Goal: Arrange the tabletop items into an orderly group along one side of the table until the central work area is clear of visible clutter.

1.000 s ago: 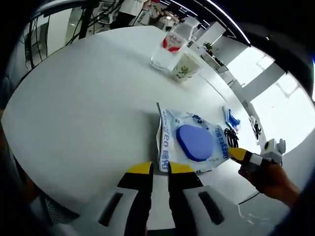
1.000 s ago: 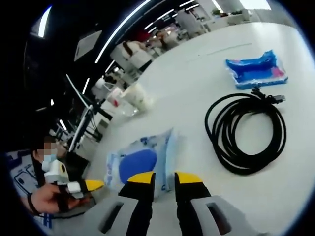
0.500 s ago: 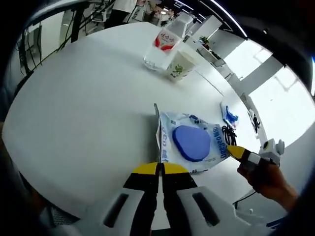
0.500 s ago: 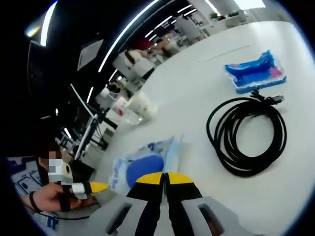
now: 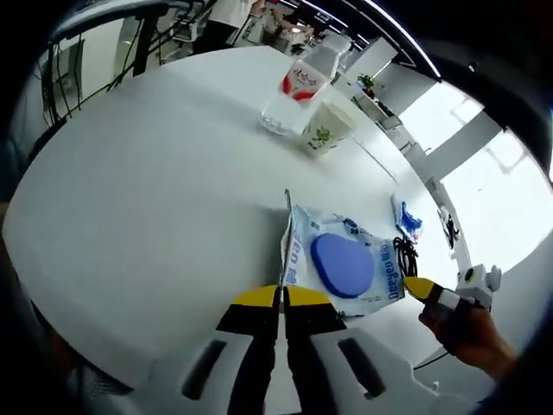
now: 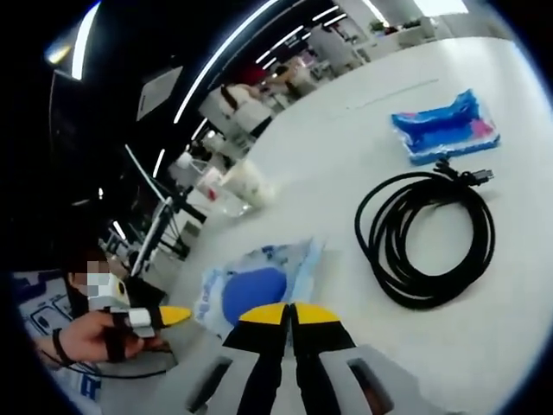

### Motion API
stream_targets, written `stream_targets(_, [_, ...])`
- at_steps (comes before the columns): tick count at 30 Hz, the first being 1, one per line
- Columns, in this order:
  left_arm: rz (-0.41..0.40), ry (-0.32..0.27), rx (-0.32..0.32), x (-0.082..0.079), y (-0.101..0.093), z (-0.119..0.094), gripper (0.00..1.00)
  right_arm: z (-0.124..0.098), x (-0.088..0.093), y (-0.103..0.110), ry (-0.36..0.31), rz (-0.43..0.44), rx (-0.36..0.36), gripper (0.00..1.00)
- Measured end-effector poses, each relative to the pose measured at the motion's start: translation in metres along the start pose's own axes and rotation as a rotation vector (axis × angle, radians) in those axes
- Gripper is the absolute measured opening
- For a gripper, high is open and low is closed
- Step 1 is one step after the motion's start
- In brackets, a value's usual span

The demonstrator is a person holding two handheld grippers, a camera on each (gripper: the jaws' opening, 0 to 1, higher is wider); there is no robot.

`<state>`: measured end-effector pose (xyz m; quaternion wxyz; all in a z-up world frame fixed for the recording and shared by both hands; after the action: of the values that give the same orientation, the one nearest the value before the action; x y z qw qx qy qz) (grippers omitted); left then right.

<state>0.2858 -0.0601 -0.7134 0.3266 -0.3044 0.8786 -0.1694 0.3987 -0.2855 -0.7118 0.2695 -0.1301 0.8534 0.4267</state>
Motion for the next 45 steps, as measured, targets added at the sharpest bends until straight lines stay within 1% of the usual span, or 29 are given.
stream_targets(3, [-0.007, -0.012, 0.008, -0.003, 0.001, 0.0, 0.0, -0.003, 0.002, 0.0, 0.018, -0.025, 0.005, 0.0])
stream_targets(6, [0.007, -0.012, 0.003, -0.003, 0.001, 0.0, 0.04, -0.004, 0.004, -0.001, 0.033, -0.031, 0.013, 0.04])
stream_targets(9, [0.006, -0.004, 0.02, -0.001, -0.001, 0.001, 0.07, -0.004, 0.004, -0.003, 0.045, -0.024, 0.015, 0.11])
stream_targets(11, [0.023, 0.003, 0.027, 0.002, -0.002, 0.003, 0.09, -0.003, 0.007, -0.003, 0.069, -0.011, 0.012, 0.19])
stream_targets(13, [0.041, 0.012, 0.025, 0.005, -0.002, 0.004, 0.11, 0.0, 0.009, -0.005, 0.089, -0.018, 0.026, 0.27])
stream_targets(15, [0.032, 0.022, 0.033, 0.008, -0.001, 0.006, 0.13, 0.003, 0.009, -0.005, 0.096, -0.022, 0.031, 0.29])
stream_targets(17, [0.023, 0.034, 0.048, 0.011, -0.003, 0.007, 0.15, 0.006, 0.01, -0.003, 0.098, -0.019, 0.028, 0.27])
stream_targets(20, [0.032, 0.034, 0.048, 0.011, -0.002, 0.009, 0.14, 0.012, 0.011, 0.002, 0.108, -0.03, 0.021, 0.22])
stream_targets(25, [0.038, 0.038, 0.053, 0.01, -0.003, 0.011, 0.14, 0.018, 0.01, 0.007, 0.112, -0.027, 0.026, 0.23])
stream_targets(26, [0.041, 0.04, 0.053, 0.01, -0.003, 0.011, 0.14, 0.02, 0.01, 0.007, 0.115, -0.023, 0.03, 0.23])
stream_targets(28, [0.046, 0.044, 0.057, 0.009, -0.004, 0.013, 0.13, 0.023, 0.012, 0.004, 0.145, 0.001, 0.067, 0.2])
stream_targets(30, [0.054, 0.048, 0.052, 0.008, -0.005, 0.016, 0.12, 0.025, 0.011, 0.006, 0.154, -0.022, 0.072, 0.18])
stream_targets(32, [0.066, 0.05, 0.046, 0.006, -0.006, 0.017, 0.08, 0.026, 0.01, 0.007, 0.167, -0.04, 0.078, 0.15])
stream_targets(33, [0.072, 0.052, 0.041, 0.005, -0.006, 0.018, 0.07, 0.025, 0.008, 0.006, 0.172, -0.063, 0.089, 0.12])
stream_targets(34, [0.082, 0.054, 0.041, 0.003, -0.007, 0.02, 0.05, 0.023, 0.004, 0.004, 0.167, -0.106, 0.106, 0.03])
stream_targets(35, [0.093, 0.055, 0.044, 0.002, -0.009, 0.021, 0.03, 0.02, -0.003, 0.002, 0.139, -0.158, 0.127, 0.02])
stream_targets(36, [0.101, 0.051, 0.058, -0.001, -0.013, 0.022, 0.02, 0.019, -0.005, 0.007, 0.139, -0.129, 0.105, 0.01])
stream_targets(37, [0.112, 0.049, 0.06, -0.002, -0.017, 0.023, 0.01, 0.018, -0.008, 0.007, 0.131, -0.121, 0.096, 0.01])
stream_targets(38, [0.138, 0.047, 0.064, -0.005, -0.021, 0.025, 0.0, 0.017, -0.012, 0.008, 0.127, -0.129, 0.09, 0.01])
stream_targets(39, [0.151, 0.048, 0.07, -0.006, -0.024, 0.027, 0.0, 0.015, -0.016, 0.008, 0.122, -0.156, 0.09, 0.01])
stream_targets(42, [0.155, 0.042, 0.092, -0.012, -0.036, 0.033, 0.0, 0.012, -0.025, 0.003, 0.131, -0.194, 0.103, 0.0])
stream_targets(45, [0.144, 0.03, 0.105, -0.019, -0.046, 0.039, 0.0, 0.004, -0.04, -0.003, 0.112, -0.208, 0.107, 0.0])
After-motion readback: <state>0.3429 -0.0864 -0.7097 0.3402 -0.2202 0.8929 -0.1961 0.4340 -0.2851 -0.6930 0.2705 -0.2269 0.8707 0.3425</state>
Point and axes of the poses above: the point that each gripper's makers call its tool centre point, and the gripper's own axes: z roughly forward along the fingers, y roughly to its left, x roughly out of its underside, the point moved 4 cm from there along -z, roughly backward along the fingers, and after that the axes turned 2 degrees about -x, right-handed, at the moved point
